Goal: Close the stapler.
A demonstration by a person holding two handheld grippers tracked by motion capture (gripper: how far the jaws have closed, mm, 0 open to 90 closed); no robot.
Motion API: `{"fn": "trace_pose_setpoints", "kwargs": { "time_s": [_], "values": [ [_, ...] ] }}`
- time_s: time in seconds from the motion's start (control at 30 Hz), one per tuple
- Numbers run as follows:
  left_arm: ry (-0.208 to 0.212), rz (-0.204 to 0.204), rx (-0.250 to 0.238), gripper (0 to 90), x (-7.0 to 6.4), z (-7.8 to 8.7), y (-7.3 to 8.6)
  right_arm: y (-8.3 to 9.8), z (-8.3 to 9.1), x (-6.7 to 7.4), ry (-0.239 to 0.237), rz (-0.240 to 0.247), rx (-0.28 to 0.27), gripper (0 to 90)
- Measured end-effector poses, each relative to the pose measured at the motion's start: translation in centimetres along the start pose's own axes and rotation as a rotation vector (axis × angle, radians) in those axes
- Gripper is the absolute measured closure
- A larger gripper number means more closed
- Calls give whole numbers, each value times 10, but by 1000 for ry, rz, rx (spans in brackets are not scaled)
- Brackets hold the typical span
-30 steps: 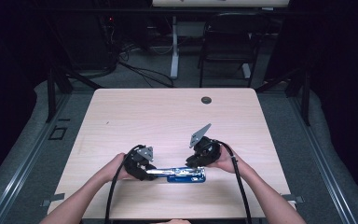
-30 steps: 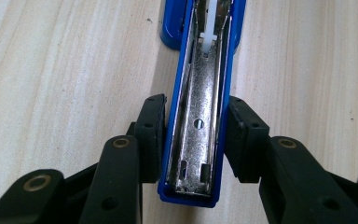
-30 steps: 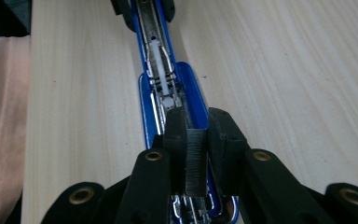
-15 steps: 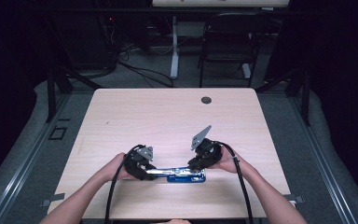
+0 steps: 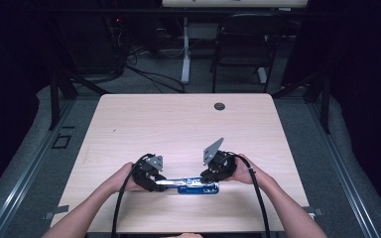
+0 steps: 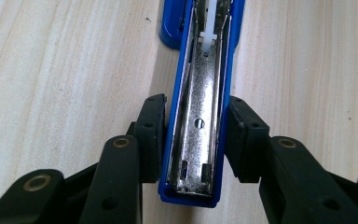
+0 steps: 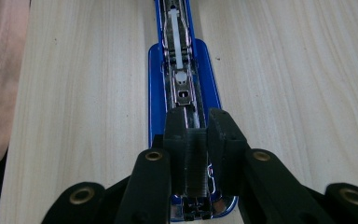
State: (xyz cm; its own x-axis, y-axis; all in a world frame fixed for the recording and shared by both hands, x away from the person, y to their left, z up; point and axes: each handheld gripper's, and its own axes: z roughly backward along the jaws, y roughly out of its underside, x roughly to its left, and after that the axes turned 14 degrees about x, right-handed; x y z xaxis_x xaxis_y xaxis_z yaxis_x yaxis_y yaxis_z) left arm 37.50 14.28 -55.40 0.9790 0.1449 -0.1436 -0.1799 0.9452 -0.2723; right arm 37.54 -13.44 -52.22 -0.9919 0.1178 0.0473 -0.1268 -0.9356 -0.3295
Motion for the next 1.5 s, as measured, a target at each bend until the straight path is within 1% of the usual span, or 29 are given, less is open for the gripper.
{"fn": "trace_pose_setpoints", "kwargs": {
  "time_s": [0.03,0.07,0.2,0.23,0.27,0.3,0.4,0.43,0.53,0.57,0.67,0.7,0.73,0.77,0.8,0.87,0.9,0.93,0.97,1.0,1.03,1.07,1.1,1.13,1.33,1.37,1.47,1.5],
  "values": [
    [1,0,0,618,0,0,0,0,-1,1,0,1,-2,786],
    [1,0,0,618,0,0,0,0,-2,2,8,11,10,786],
    [8,1,3,618,0,0,0,0,-2,2,11,14,17,786],
    [8,1,3,618,0,0,0,0,-2,1,10,32,38,786],
    [8,1,3,618,0,0,0,0,-3,2,13,22,30,786],
    [8,1,3,618,0,0,0,0,-2,2,16,29,42,786],
    [7,0,3,618,0,0,0,0,-2,2,15,32,48,786],
    [7,0,3,618,0,0,0,1,-3,2,13,25,42,786],
    [6,-1,3,619,0,0,0,1,-2,2,12,19,47,787],
    [6,-1,3,619,0,0,0,1,-2,2,18,29,66,784],
    [5,0,3,618,0,0,0,0,-2,1,15,25,70,777],
    [4,0,3,618,0,0,0,1,-2,1,13,20,73,769],
    [4,0,3,618,0,0,0,2,-1,0,9,1,73,731],
    [4,1,3,618,0,0,0,2,-1,0,9,1,73,731],
    [4,1,3,618,0,0,0,3,-1,-1,0,-24,42,695],
    [5,1,2,618,0,0,0,3,1,-2,1,-26,50,678],
    [5,0,3,618,0,0,0,4,2,-2,-9,-46,30,664],
    [4,0,3,618,0,0,0,4,3,-2,-9,-52,20,652],
    [3,0,4,618,0,0,0,3,5,-3,-5,-79,14,624],
    [3,1,3,618,0,0,0,2,6,-3,3,-81,28,617],
    [3,0,4,618,0,0,0,1,4,-2,8,-101,14,602],
    [4,1,4,618,0,0,0,1,4,-2,8,-101,14,602],
    [4,0,4,618,0,0,0,-3,3,-2,26,-120,24,570],
    [4,0,4,618,0,0,0,-3,3,-2,26,-120,24,570],
    [4,1,1,618,0,0,0,-14,-6,-1,72,-187,48,534],
    [4,1,1,618,0,0,0,-14,-7,-2,71,-198,41,531],
    [-3,1,-1,618,0,0,0,-16,-11,-2,78,-215,54,525],
    [-2,2,-1,618,0,0,0,-16,-12,-2,74,-216,59,526]
  ]
}}
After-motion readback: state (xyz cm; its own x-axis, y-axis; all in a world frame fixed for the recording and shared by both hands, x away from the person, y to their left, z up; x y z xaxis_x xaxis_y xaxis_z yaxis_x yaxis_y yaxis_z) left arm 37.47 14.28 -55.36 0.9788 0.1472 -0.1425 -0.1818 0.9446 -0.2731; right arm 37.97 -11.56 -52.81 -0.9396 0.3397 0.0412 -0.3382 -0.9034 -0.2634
